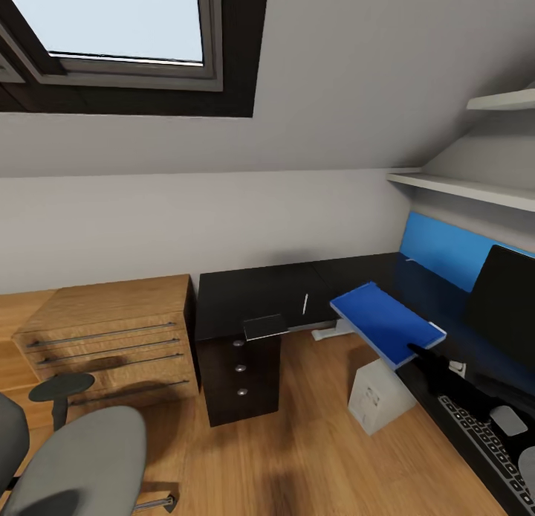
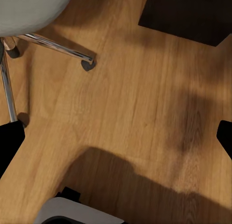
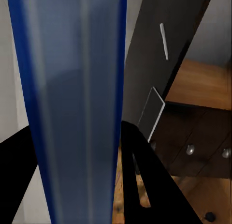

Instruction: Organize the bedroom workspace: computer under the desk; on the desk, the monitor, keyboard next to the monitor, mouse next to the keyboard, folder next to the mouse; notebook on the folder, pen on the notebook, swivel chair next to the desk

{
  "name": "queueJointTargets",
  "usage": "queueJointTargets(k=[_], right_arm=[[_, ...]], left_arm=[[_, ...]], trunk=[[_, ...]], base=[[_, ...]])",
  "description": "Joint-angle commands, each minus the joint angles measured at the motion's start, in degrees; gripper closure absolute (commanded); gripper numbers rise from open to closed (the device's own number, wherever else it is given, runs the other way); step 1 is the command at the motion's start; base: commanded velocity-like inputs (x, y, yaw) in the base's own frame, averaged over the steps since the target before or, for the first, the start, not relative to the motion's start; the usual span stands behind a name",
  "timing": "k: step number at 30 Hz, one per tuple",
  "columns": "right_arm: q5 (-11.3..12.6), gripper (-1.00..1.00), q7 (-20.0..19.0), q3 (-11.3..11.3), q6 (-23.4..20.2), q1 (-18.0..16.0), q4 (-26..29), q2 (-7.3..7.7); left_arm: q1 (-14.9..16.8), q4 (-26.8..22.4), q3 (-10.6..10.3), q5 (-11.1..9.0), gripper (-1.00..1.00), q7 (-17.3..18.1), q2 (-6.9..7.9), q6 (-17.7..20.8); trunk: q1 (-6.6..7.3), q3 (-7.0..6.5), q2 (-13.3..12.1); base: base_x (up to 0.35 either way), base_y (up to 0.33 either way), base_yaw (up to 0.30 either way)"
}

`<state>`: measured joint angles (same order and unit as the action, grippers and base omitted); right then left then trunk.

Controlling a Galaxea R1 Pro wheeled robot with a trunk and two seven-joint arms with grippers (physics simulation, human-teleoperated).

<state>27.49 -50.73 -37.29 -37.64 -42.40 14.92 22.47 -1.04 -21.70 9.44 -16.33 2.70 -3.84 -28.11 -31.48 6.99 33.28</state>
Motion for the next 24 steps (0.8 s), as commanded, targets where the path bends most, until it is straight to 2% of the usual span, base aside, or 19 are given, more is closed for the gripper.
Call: queueJointTargets(k=[1,5,8,10,13,16,21,24], right_arm=[[0.18,1.00,0.72,-0.61,-0.29,-0.05,-0.02,-0.03],[0.19,1.00,4.05,-1.94,0.88,-0.05,0.01,-0.17],[0.24,1.00,6.55,-2.34,3.85,-0.05,0.02,-0.88],[0.28,1.00,8.46,-2.48,7.04,-0.09,0.02,-1.99],[0.34,1.00,12.13,-2.51,13.93,-0.21,0.10,-4.55],[0.36,1.00,15.15,-2.52,18.42,-0.33,0.37,-6.12],[0.37,1.00,17.85,-2.53,20.86,-0.60,1.25,-7.04],[0.39,1.00,18.59,-2.53,21.45,-0.70,2.72,-7.31]], left_arm=[[-0.01,-0.09,0.08,-0.46,-1.00,0.28,-0.03,0.01],[-0.01,-0.09,0.06,-0.46,-1.00,0.28,-0.03,0.03],[-0.01,0.11,0.06,-0.46,-1.00,0.28,-0.03,0.06],[-0.01,0.40,0.06,-0.46,-1.00,0.28,-0.03,0.06],[-0.01,0.60,0.06,-0.45,-1.00,0.28,-0.03,0.07],[-0.01,0.66,0.00,-0.40,-1.00,0.32,-0.03,0.07],[-0.01,0.69,-0.02,-0.03,-1.00,0.32,-0.03,0.04],[-0.01,0.69,-0.03,0.99,-1.00,0.30,-0.03,-0.13]], trunk=[[-0.02,0.09,0.09],[-0.02,0.09,0.09],[-0.02,0.09,0.09],[-0.02,0.09,0.09],[-0.02,0.09,0.09],[-0.02,0.09,0.09],[-0.02,0.09,0.09],[-0.02,0.09,0.09]], base=[[0.000,0.000,0.000],[0.000,0.000,0.000],[0.000,0.000,0.000],[0.000,0.000,0.000],[0.000,0.000,0.000],[0.000,0.000,0.000],[0.000,0.000,0.000],[0.000,0.000,0.000]])
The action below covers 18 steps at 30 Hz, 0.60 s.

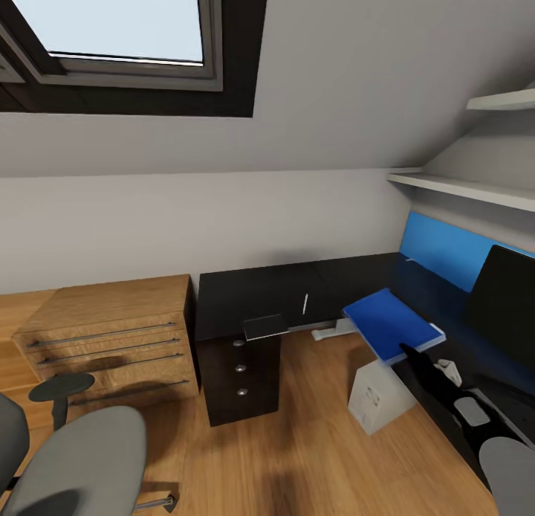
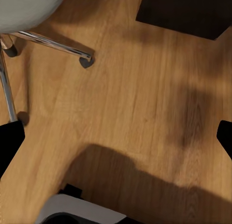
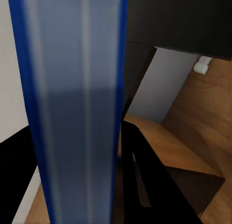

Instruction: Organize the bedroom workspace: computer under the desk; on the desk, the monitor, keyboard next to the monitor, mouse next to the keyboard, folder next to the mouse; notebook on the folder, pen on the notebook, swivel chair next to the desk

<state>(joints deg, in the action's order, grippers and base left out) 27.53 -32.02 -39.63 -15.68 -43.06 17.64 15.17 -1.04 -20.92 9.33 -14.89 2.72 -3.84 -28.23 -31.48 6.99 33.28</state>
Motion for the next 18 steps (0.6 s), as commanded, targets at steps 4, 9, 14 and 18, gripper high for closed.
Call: queueJointTargets(k=[4,9,14,18], right_arm=[[0.38,1.00,0.11,-0.22,-0.43,-0.08,1.14,-0.04],[0.55,1.00,0.07,-0.51,-0.46,-0.09,1.20,-0.23],[3.60,1.00,-0.03,-0.62,-0.60,-0.09,1.10,-0.59],[5.64,1.00,-0.28,-0.56,-1.21,-0.09,1.02,-0.77]], left_arm=[[-0.01,-0.09,0.08,0.28,-1.00,0.28,-0.03,-0.11],[-0.01,-0.09,0.08,0.57,-1.00,0.27,-0.04,-0.15],[-0.01,-0.09,0.08,0.63,-1.00,0.27,-0.07,-0.16],[-0.01,-0.09,0.08,0.64,-1.00,0.27,-0.04,-0.16]], trunk=[[-0.02,0.09,0.08],[-0.02,0.09,0.08],[-0.02,0.09,0.08],[-0.02,0.09,0.08]], base=[[0.000,0.000,0.000],[0.000,0.000,0.000],[0.000,0.000,0.000],[0.000,0.000,0.000]])
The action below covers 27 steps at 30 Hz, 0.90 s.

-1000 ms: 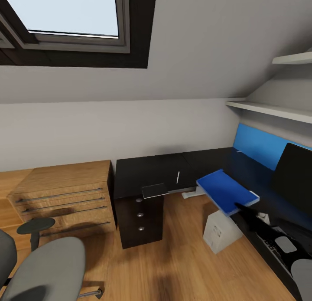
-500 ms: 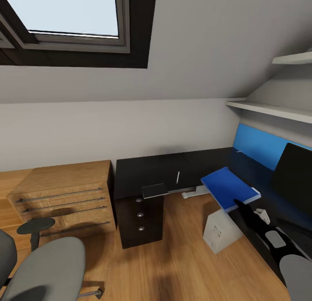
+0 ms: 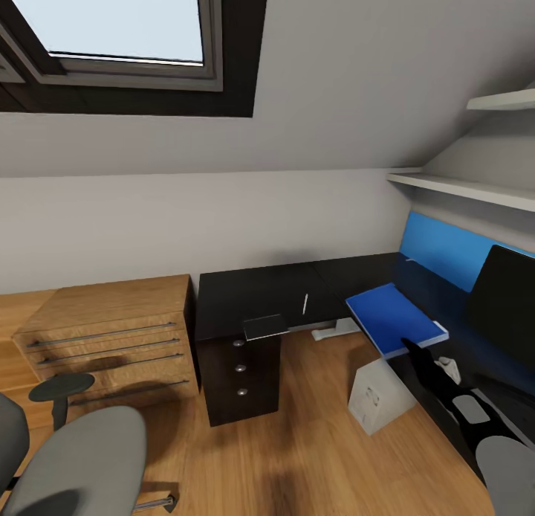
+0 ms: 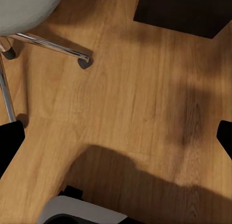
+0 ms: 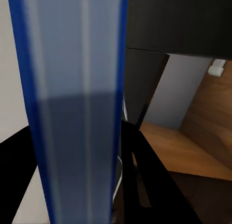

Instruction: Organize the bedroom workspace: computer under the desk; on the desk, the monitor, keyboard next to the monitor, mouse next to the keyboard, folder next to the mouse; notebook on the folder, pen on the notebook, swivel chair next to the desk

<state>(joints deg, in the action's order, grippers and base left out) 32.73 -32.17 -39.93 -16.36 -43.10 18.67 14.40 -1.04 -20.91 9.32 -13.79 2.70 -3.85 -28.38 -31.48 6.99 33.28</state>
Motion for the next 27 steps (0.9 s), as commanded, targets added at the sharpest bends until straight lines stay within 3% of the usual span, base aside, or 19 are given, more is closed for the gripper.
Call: queueJointTargets(k=[1,8,15,27], right_arm=[[0.59,1.00,-0.22,-0.25,-0.62,-0.05,-0.04,-0.02],[1.13,1.00,-0.57,-0.24,-1.93,-0.05,-0.16,0.00],[1.21,1.00,-1.25,-0.24,-5.94,-0.05,-0.20,0.01],[1.20,1.00,-5.05,-0.24,-6.56,0.03,-0.14,0.04]], left_arm=[[-0.01,-0.09,0.08,-0.46,-1.00,0.28,-0.02,-0.01],[-0.01,-0.09,0.08,-0.45,-1.00,0.28,-0.02,-0.01],[-0.01,-0.09,0.08,-0.45,-1.00,0.28,-0.02,-0.01],[-0.01,-0.09,0.08,-0.45,-1.00,0.28,-0.04,-0.01]], trunk=[[-0.02,0.09,0.08],[-0.02,0.09,0.08],[-0.02,0.09,0.08],[-0.02,0.09,0.08]], base=[[0.000,0.000,0.000],[0.000,0.000,0.000],[0.000,0.000,0.000],[0.000,0.000,0.000]])
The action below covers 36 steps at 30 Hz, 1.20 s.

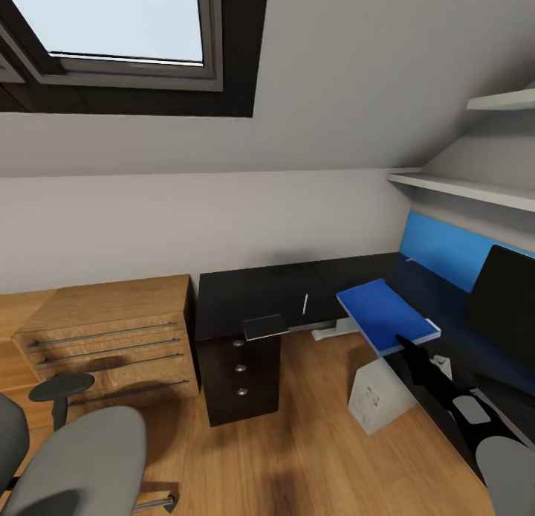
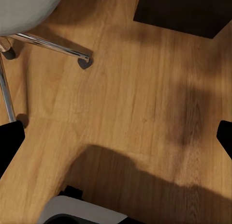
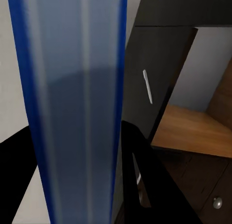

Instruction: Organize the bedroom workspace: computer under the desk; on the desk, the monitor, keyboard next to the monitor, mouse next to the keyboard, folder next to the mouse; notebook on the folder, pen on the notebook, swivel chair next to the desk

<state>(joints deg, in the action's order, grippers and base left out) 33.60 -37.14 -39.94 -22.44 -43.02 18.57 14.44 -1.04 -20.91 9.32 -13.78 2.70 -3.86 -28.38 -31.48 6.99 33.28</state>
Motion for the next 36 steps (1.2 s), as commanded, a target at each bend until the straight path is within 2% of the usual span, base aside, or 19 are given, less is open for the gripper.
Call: queueJointTargets(k=[1,17,26,36], right_arm=[[0.33,1.00,-0.12,-0.22,-0.48,-0.05,-0.03,0.01],[0.32,1.00,-0.36,-0.24,-0.40,-0.05,-0.10,-0.02],[0.26,1.00,-0.53,-0.22,-0.42,-0.05,-0.11,-0.01],[0.24,1.00,-0.56,-0.22,-0.41,-0.05,-0.14,-0.03]], left_arm=[[-0.01,-0.09,0.08,-0.46,-1.00,0.28,-0.02,-0.01],[-0.01,-0.09,0.08,-0.46,-1.00,0.28,-0.01,-0.01],[-0.01,-0.09,0.08,-0.46,-1.00,0.28,0.00,-0.01],[-0.01,-0.09,0.08,-0.46,-1.00,0.28,0.00,-0.01]], trunk=[[-0.02,0.09,0.08],[-0.02,0.09,0.08],[-0.02,0.09,0.08],[-0.02,0.09,0.08]], base=[[0.000,0.000,0.000],[0.000,-0.007,0.000],[0.000,-0.209,0.000],[0.000,-0.043,0.000]])
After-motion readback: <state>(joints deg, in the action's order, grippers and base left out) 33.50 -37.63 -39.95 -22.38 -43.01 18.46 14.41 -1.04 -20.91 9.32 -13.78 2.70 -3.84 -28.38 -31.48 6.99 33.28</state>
